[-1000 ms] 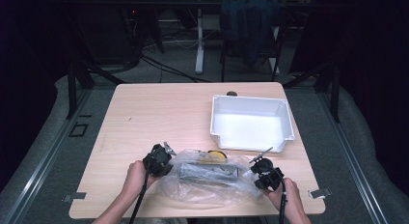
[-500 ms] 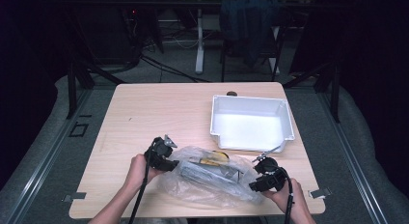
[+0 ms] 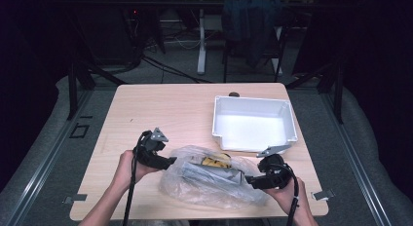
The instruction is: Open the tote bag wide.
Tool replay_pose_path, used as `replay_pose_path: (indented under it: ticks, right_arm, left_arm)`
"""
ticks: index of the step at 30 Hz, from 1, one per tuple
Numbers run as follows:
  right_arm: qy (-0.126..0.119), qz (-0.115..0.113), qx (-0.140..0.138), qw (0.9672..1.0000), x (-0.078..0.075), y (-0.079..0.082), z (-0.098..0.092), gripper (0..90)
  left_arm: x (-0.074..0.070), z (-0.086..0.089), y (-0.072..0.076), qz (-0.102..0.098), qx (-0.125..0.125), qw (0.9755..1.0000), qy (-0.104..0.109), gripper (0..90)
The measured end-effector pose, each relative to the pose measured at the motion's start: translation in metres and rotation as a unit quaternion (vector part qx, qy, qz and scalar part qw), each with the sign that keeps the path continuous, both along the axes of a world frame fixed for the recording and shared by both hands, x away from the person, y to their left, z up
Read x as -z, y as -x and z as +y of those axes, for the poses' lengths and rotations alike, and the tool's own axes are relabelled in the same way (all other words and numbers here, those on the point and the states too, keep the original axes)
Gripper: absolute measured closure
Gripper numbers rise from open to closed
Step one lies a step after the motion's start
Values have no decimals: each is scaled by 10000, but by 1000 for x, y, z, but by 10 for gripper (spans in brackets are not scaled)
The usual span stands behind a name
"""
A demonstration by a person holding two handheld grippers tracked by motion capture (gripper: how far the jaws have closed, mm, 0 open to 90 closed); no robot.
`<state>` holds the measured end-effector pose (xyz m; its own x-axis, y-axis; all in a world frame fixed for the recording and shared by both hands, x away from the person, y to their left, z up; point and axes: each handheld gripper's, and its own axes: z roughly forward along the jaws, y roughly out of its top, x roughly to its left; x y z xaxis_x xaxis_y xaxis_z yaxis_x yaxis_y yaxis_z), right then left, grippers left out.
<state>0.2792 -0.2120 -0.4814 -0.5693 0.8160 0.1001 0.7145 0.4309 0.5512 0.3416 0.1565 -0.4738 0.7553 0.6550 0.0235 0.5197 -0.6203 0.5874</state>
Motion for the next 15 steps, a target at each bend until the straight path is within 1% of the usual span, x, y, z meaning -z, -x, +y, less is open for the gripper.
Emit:
replay_pose_path:
  ticks: [2,3,5,6,8,10,12,13,14,15]
  right_arm:
    - [-42,-49,0,10000,1,-1,-2,321]
    - [-24,-107,34,9999,2,-1,-3,311]
    - [29,-128,17,9999,3,-3,-3,300]
    - [12,-185,45,9998,4,-3,-3,303]
    - [21,-212,50,9998,5,-4,-1,306]
    - [40,-254,18,9997,5,-4,0,309]
    - [42,-250,20,9997,7,-5,1,311]
    - [30,-221,-4,9998,8,-6,1,311]
    - [101,-198,-10,9998,8,-6,1,313]
    - [64,-198,3,9998,10,-7,1,312]
  left_arm:
    - [-4,-2,5,41,122,9999,97,344]
    - [-6,-4,9,49,230,9996,155,346]
    - [-7,-9,15,40,379,9991,174,368]
    - [-7,-12,18,42,451,9988,185,372]
    - [-5,-20,25,-15,608,9981,112,389]
    - [-1,-27,29,11,775,9970,42,410]
    - [7,-34,33,44,913,9958,-86,429]
    - [11,-37,34,65,1008,9946,-240,444]
    - [15,-39,34,53,1025,9940,-365,444]
    - [19,-41,35,48,1055,9936,-411,449]
